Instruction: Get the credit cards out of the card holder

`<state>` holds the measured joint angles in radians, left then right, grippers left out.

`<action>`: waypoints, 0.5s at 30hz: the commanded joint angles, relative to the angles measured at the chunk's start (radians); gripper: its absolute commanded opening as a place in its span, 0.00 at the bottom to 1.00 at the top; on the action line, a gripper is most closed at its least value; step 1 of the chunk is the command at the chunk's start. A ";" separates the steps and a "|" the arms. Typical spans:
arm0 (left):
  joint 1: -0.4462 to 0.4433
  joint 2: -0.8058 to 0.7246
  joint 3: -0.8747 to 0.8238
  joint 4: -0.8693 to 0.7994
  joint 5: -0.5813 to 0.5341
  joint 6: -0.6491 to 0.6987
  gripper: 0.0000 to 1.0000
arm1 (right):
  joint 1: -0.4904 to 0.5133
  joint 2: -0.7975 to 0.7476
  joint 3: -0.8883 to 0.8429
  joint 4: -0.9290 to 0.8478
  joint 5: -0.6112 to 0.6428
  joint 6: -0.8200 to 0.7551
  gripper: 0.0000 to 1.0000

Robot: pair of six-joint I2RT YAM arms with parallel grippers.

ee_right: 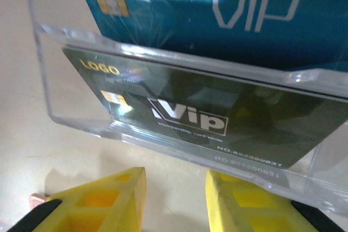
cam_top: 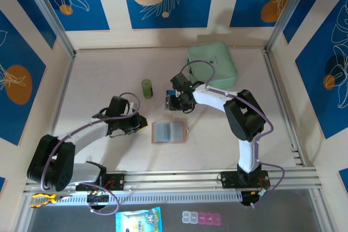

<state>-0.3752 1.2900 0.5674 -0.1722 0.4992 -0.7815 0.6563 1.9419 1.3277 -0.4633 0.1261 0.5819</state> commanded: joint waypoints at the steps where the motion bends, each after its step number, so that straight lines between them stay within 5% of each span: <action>1: -0.011 -0.021 -0.015 -0.016 -0.010 -0.014 0.17 | -0.010 0.006 0.014 0.019 0.016 -0.016 0.35; 8: -0.029 -0.006 -0.004 -0.004 -0.015 -0.020 0.17 | 0.022 -0.080 -0.044 0.056 0.074 -0.051 0.30; 12: -0.048 0.018 -0.001 0.016 -0.015 -0.026 0.17 | 0.040 -0.150 -0.085 0.086 0.075 -0.105 0.16; 15: -0.062 0.033 0.002 0.023 -0.018 -0.028 0.17 | 0.039 -0.187 -0.101 0.091 0.076 -0.103 0.15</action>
<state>-0.4217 1.3071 0.5667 -0.1616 0.4892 -0.8028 0.6933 1.8114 1.2449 -0.4057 0.1860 0.5056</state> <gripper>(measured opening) 0.169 0.147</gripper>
